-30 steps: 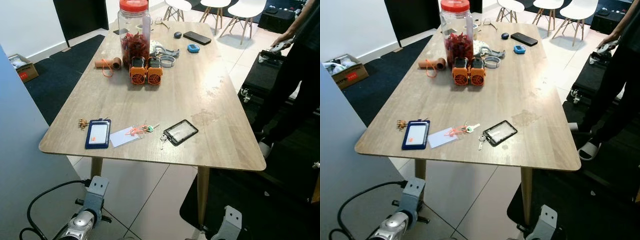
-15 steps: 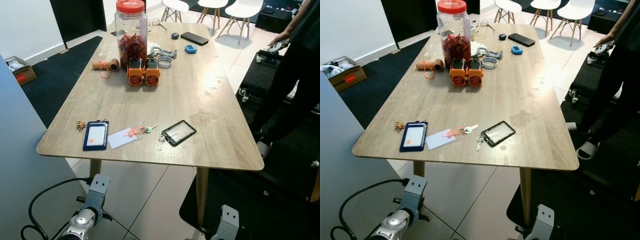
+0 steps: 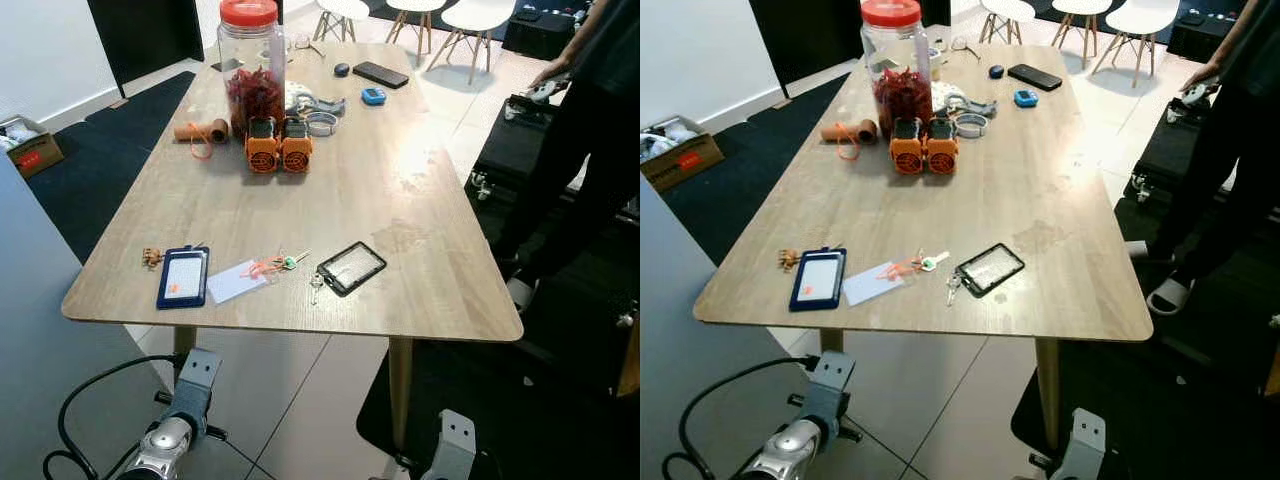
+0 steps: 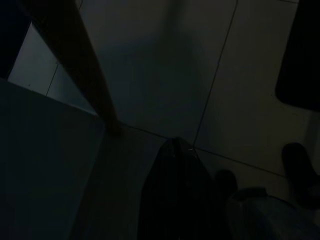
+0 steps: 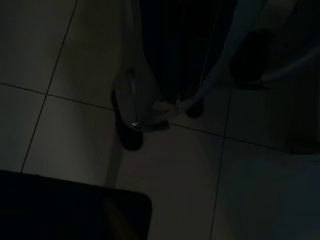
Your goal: Hang keys on a hook
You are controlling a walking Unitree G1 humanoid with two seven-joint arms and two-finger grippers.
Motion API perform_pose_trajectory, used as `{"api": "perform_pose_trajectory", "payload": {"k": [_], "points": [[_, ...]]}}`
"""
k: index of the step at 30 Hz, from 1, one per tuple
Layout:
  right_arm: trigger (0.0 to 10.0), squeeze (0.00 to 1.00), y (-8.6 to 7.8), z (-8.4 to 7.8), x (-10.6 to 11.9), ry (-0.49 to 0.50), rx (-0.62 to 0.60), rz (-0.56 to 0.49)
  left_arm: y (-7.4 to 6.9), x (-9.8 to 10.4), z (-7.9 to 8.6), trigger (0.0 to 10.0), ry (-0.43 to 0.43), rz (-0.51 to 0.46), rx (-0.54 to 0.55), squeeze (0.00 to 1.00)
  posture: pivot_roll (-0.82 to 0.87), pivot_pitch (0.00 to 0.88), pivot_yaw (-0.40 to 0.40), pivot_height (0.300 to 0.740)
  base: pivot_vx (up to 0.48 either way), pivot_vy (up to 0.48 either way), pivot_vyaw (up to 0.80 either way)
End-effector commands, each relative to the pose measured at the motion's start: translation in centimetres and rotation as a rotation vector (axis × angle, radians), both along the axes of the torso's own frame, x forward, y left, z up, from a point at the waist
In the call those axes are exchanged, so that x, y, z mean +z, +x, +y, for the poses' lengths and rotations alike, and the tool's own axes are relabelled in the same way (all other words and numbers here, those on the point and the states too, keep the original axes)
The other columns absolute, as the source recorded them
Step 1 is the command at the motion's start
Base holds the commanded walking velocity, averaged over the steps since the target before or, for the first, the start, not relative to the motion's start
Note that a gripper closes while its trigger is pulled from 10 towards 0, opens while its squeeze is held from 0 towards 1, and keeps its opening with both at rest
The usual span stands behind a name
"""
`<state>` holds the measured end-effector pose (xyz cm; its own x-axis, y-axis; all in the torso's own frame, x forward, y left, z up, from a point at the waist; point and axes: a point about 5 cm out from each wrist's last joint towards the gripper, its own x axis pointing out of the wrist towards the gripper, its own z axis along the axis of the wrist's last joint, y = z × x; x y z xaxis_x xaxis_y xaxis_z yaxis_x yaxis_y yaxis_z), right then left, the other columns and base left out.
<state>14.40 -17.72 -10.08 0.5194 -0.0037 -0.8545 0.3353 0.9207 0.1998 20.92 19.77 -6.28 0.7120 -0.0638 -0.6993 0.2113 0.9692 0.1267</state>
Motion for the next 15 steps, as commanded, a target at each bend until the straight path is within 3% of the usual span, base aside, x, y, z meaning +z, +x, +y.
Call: {"api": "perform_pose_trajectory", "payload": {"k": [1,6,15], "points": [[10.0,0.0,-0.34,0.08,-0.16,-0.002,0.005,0.019,-0.29,-0.22,-0.34,10.0,-0.021,0.006,0.015,0.0,0.09,0.044,-0.032,0.74,-0.251,0.0,0.0],[10.0,0.0,-0.36,0.12,-0.17,-0.003,0.009,0.02,-0.27,-0.22,-0.35,10.0,-0.021,0.005,0.016,0.0,0.09,0.042,-0.032,0.74,-0.253,0.0,0.0],[10.0,0.0,-0.41,0.12,-0.19,-0.008,0.017,0.022,-0.13,-0.16,-0.33,10.0,-0.009,0.003,0.019,0.0,0.09,0.045,-0.03,0.74,0.0,0.0,0.0]]}}
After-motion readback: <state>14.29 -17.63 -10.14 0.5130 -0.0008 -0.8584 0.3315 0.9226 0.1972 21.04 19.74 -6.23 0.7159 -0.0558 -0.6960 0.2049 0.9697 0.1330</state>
